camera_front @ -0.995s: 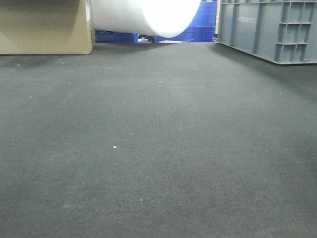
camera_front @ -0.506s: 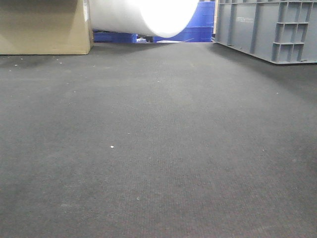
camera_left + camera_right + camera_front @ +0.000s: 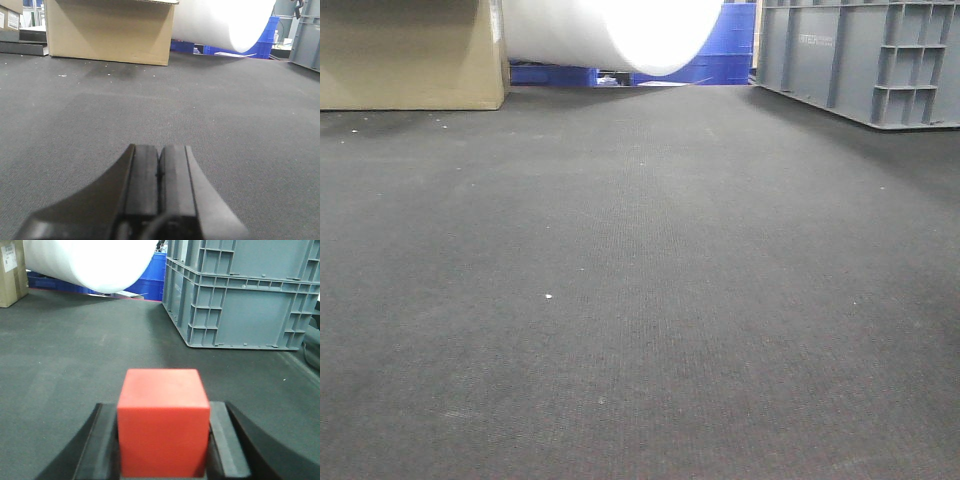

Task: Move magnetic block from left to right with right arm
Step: 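Stop the base facing the grey crates, cube still in right gripper, then lower the red cube with the right gripper onto the carpet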

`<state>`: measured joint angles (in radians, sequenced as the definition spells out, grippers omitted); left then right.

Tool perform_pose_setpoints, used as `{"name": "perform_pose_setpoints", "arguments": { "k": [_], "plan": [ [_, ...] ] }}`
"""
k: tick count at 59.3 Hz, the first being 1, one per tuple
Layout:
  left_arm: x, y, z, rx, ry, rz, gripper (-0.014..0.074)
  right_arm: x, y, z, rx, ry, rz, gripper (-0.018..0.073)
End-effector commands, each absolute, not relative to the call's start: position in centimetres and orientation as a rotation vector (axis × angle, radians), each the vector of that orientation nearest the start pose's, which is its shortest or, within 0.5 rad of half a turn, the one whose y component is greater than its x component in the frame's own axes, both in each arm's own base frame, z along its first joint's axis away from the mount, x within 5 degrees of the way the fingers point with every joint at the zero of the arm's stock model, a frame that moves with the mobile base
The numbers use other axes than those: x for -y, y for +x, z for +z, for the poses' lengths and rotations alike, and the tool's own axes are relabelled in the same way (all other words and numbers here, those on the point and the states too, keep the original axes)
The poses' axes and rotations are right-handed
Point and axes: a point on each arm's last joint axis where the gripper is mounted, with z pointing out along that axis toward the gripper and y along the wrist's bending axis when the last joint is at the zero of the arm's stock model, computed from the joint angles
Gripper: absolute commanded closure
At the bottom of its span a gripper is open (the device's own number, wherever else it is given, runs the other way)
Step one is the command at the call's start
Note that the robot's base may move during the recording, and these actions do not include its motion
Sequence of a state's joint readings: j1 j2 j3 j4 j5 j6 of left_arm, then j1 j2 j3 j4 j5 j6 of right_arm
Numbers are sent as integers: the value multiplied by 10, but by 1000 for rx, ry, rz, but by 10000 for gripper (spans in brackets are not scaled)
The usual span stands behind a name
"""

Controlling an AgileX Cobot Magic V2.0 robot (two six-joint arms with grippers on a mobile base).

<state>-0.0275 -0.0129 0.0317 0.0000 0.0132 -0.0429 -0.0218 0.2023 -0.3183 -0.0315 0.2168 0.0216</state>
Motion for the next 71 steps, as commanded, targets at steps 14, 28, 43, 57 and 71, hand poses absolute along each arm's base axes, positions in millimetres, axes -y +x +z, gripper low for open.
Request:
{"name": "perform_pose_setpoints", "arguments": {
  "k": [14,28,43,57,71],
  "plan": [
    [2,56,207,-1428,-10,-66,712,-3,79,337,-1696,102,132,253],
    [2,56,207,-1428,-10,-66,713,-5,136,343,-2136,70,119,253],
    [2,56,207,-1428,-10,-66,712,-41,196,340,-2288,-203,131,253],
    [2,56,207,-1428,-10,-66,712,-98,226,325,-2402,-372,238,253],
    [2,56,207,-1428,-10,-66,713,-138,243,320,-2584,52,326,253]
  ]
}}
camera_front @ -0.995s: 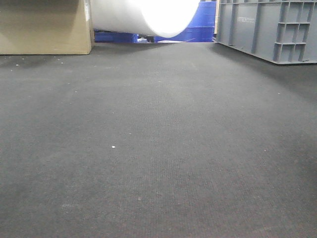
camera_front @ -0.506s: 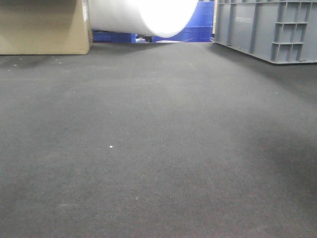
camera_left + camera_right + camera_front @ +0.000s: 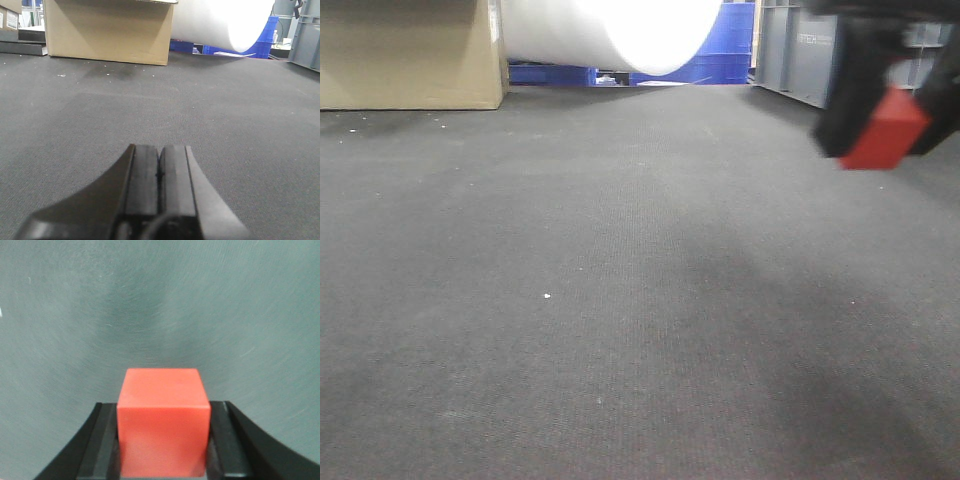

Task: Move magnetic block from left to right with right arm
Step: 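Lower the red cube with the right gripper onto the carpet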

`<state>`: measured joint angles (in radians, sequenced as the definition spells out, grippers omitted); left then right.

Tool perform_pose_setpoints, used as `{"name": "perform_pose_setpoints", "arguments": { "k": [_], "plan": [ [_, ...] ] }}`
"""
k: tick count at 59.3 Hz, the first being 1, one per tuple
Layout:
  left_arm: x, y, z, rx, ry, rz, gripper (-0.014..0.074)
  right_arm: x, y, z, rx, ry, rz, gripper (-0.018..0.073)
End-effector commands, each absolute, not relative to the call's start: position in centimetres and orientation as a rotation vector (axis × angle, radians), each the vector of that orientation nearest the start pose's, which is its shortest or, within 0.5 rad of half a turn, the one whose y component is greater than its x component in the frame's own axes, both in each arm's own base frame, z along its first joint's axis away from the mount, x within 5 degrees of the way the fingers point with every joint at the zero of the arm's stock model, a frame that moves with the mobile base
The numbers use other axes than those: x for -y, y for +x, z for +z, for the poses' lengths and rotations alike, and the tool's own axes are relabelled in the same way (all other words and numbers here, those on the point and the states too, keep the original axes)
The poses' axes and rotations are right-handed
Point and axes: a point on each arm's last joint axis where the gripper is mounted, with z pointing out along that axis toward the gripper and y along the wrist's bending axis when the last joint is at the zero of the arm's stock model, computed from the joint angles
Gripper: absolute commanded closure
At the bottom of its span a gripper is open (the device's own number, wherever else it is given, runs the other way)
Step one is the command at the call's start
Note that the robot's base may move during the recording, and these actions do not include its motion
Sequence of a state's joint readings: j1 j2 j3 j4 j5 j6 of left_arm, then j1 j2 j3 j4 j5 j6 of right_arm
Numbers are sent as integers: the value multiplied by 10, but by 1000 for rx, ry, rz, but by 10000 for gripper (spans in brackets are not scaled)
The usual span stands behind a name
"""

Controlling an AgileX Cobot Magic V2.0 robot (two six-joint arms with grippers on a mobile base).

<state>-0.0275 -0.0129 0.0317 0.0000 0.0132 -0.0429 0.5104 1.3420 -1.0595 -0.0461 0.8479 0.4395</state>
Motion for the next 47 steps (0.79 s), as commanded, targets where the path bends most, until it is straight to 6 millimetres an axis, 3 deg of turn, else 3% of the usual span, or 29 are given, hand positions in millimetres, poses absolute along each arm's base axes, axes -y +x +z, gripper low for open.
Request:
{"name": "perform_pose_setpoints", "arguments": {
  "k": [1,7,26,47],
  "plan": [
    [2,56,207,-1428,-10,-66,713,-141,243,320,-2598,73,325,253],
    [2,56,207,-1428,-10,-66,713,-162,249,316,-2648,161,305,253],
    [2,56,207,-1428,-10,-66,712,-226,277,294,-2814,63,184,257],
    [2,56,207,-1428,-10,-66,713,-252,280,261,-2962,82,195,257]
  ]
}}
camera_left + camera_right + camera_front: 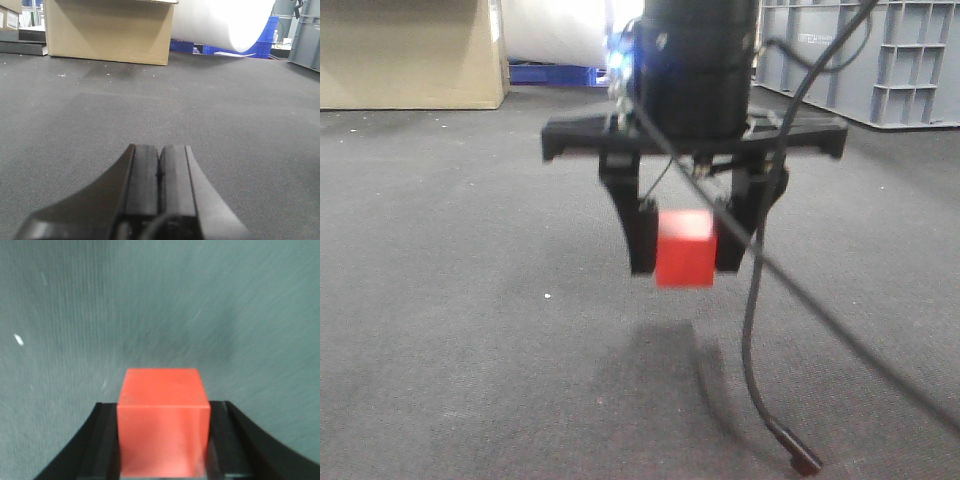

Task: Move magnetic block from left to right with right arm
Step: 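Lower the red cube with the right gripper onto the carpet, then open the right gripper to release the cube and lift away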

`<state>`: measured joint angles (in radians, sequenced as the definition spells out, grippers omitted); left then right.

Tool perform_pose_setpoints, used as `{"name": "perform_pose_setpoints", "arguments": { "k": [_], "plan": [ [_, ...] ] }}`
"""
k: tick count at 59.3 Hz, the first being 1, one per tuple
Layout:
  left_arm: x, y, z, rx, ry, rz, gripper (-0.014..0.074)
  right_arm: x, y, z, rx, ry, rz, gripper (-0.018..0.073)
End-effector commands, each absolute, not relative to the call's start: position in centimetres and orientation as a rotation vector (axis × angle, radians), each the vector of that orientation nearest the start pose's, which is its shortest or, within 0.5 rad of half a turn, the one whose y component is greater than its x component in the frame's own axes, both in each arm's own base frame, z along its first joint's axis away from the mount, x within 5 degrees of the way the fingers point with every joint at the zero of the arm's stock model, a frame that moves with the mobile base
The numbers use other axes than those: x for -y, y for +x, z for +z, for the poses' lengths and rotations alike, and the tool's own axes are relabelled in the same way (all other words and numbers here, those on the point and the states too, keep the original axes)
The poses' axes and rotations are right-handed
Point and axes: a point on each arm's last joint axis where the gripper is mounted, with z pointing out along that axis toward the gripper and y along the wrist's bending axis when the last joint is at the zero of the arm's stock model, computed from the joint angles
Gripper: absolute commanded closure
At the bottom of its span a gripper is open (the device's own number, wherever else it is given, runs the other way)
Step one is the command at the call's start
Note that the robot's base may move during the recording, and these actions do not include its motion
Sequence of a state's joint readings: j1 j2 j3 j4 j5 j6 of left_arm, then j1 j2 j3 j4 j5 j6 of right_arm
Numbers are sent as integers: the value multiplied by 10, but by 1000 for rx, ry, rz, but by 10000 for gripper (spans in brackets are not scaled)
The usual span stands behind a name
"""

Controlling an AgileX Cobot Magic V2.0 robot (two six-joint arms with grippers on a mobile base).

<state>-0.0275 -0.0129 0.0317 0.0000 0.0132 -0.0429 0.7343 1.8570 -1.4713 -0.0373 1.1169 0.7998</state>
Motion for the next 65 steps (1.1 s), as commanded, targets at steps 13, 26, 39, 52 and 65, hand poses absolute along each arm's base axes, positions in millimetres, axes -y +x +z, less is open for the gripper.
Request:
{"name": "perform_pose_setpoints", "arguments": {
  "k": [13,26,39,52,65],
  "plan": [
    [2,56,207,-1428,-10,-66,713,-256,280,254,-2997,101,213,257],
    [2,56,207,-1428,-10,-66,713,-256,281,254,-2997,104,217,256],
    [2,56,207,-1428,-10,-66,713,-256,281,254,-2991,103,223,214],
    [2,56,207,-1428,-10,-66,713,-256,281,254,-2991,115,223,-17],
    [2,56,207,-1428,-10,-66,713,-256,281,254,-2989,115,226,-19]
  ]
}}
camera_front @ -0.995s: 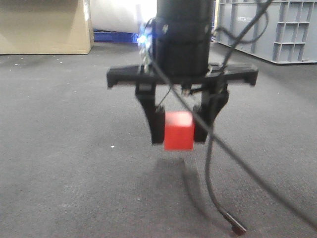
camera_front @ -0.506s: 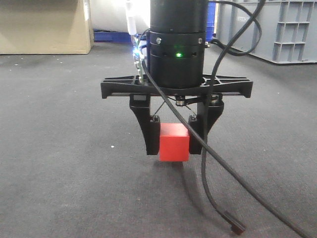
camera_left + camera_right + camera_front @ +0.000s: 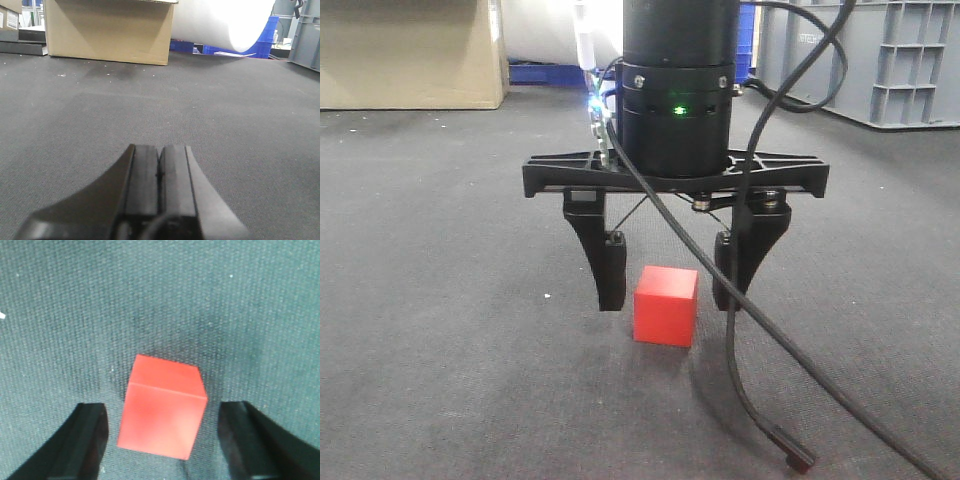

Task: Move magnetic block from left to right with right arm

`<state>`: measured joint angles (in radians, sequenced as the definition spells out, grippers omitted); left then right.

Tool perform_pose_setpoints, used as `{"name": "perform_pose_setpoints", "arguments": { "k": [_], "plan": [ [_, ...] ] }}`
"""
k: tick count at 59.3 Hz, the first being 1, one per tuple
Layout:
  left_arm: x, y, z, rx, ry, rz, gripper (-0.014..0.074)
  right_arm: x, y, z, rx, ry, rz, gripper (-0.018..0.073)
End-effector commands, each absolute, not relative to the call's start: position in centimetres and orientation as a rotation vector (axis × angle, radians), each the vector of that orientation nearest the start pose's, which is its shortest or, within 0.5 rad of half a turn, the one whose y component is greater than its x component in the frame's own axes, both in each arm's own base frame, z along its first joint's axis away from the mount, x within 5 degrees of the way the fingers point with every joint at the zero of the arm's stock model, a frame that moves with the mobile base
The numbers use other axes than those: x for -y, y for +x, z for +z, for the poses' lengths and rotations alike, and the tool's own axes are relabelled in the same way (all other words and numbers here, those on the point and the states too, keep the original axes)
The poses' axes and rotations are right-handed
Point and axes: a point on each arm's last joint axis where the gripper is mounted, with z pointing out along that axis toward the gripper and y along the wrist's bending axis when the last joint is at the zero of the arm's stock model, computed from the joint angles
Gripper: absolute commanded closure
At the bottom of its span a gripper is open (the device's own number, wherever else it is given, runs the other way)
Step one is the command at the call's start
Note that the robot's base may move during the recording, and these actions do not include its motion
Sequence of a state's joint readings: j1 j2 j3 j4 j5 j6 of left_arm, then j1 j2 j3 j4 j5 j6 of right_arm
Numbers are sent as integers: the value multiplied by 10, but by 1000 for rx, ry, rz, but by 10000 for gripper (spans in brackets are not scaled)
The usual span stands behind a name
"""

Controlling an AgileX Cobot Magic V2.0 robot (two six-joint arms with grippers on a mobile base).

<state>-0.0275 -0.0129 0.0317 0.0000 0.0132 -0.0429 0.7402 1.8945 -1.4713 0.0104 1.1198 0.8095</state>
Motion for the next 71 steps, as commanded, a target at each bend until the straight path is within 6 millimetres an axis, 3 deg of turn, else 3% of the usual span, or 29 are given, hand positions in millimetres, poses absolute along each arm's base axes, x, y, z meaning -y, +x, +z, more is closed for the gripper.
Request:
{"name": "perform_pose_setpoints", "arguments": {
  "k": [1,11,23,28,33,41,57,71],
  "plan": [
    [2,56,207,-1428,-10,-66,713,-256,281,254,-2989,115,226,-19],
    [2,56,207,-1428,-10,-66,713,-256,281,257,-2981,115,234,-19],
    [2,56,207,-1428,-10,-66,713,-243,270,296,-2876,73,310,0],
    [2,56,207,-1428,-10,-66,713,-236,264,312,-2835,37,328,80],
    [2,56,207,-1428,-10,-66,713,-225,261,323,-2797,28,354,243],
    [2,56,207,-1428,-10,-66,713,-196,256,331,-2745,46,367,542],
    [2,56,207,-1428,-10,-66,713,-125,251,334,-2548,-107,358,529],
    [2,56,207,-1428,-10,-66,713,-65,239,333,-2191,-205,265,529]
  ]
}}
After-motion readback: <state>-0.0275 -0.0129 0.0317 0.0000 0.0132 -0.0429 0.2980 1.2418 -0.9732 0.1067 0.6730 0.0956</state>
